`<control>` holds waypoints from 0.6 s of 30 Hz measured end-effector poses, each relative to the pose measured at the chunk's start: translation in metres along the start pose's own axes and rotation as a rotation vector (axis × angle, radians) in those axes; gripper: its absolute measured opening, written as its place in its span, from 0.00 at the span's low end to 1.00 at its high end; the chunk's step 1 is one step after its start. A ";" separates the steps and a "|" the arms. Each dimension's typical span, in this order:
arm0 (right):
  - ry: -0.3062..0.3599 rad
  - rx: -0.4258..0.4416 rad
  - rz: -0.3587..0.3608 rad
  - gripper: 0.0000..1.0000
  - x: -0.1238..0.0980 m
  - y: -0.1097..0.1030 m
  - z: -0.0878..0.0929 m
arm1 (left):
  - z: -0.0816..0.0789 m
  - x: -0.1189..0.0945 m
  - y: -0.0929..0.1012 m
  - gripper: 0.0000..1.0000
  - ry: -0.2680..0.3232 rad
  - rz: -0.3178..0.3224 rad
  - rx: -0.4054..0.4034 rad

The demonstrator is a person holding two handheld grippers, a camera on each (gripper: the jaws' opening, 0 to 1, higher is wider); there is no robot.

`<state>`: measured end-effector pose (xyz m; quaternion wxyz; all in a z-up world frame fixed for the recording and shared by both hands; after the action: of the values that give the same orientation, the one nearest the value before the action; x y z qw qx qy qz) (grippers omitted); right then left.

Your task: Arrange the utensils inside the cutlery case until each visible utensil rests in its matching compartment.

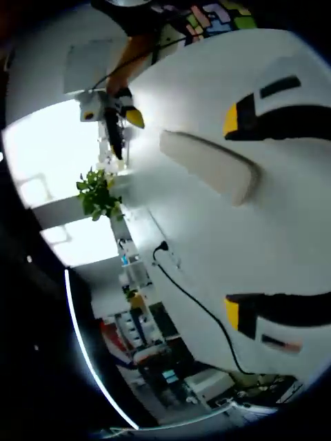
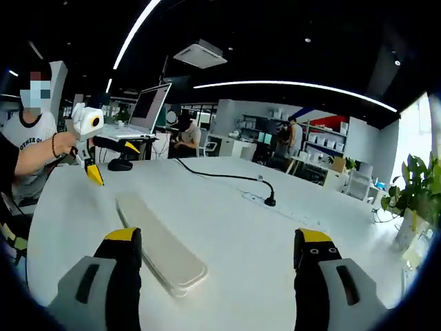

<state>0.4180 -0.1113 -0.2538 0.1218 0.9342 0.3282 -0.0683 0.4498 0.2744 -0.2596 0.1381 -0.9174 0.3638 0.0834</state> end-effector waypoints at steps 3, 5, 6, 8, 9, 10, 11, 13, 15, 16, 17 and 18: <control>0.039 0.004 0.049 0.99 -0.008 -0.004 -0.001 | -0.002 -0.011 0.000 1.00 0.052 -0.101 -0.016; 0.078 0.009 0.071 0.98 -0.016 -0.006 -0.003 | -0.003 -0.018 0.002 1.00 0.080 -0.142 -0.024; 0.102 0.013 0.088 0.98 -0.019 -0.007 -0.005 | -0.004 -0.022 0.003 1.00 0.098 -0.162 -0.033; 0.127 0.010 0.112 0.98 -0.027 -0.010 -0.007 | -0.004 -0.031 0.005 1.00 0.130 -0.204 -0.049; 0.140 0.009 0.130 0.97 -0.031 -0.011 -0.008 | -0.005 -0.035 0.007 0.99 0.150 -0.227 -0.054; 0.151 0.015 0.153 0.97 -0.035 -0.012 -0.008 | -0.005 -0.040 0.008 0.98 0.162 -0.247 -0.065; 0.159 0.020 0.173 0.97 -0.040 -0.013 -0.008 | -0.006 -0.044 0.010 0.98 0.175 -0.260 -0.076; 0.174 0.045 0.218 0.96 -0.050 -0.015 -0.008 | -0.005 -0.054 0.012 0.98 0.184 -0.285 -0.103; 0.190 0.064 0.246 0.96 -0.060 -0.017 -0.008 | -0.003 -0.063 0.013 0.99 0.176 -0.314 -0.120; 0.197 0.064 0.262 0.96 -0.066 -0.018 -0.009 | -0.004 -0.068 0.013 0.99 0.200 -0.336 -0.132; 0.205 0.060 0.279 0.96 -0.071 -0.019 -0.010 | -0.005 -0.073 0.014 1.00 0.214 -0.345 -0.139; 0.210 0.056 0.298 0.96 -0.077 -0.021 -0.011 | -0.005 -0.079 0.015 1.00 0.218 -0.352 -0.144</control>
<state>0.3458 -0.1388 -0.2313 0.0697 0.9776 0.1950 0.0391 0.3830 0.3129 -0.2374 0.0447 -0.9778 0.2040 -0.0160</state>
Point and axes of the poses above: the point that each gripper's makers call its tool centre point, and the gripper's own axes: x roughly forward along the fingers, y roughly to its right, z roughly out of its underside, the point moved 10 cm from there along -x, roughly backward along the fingers, and after that the axes turned 5 degrees about -z, right-handed, at the moved point
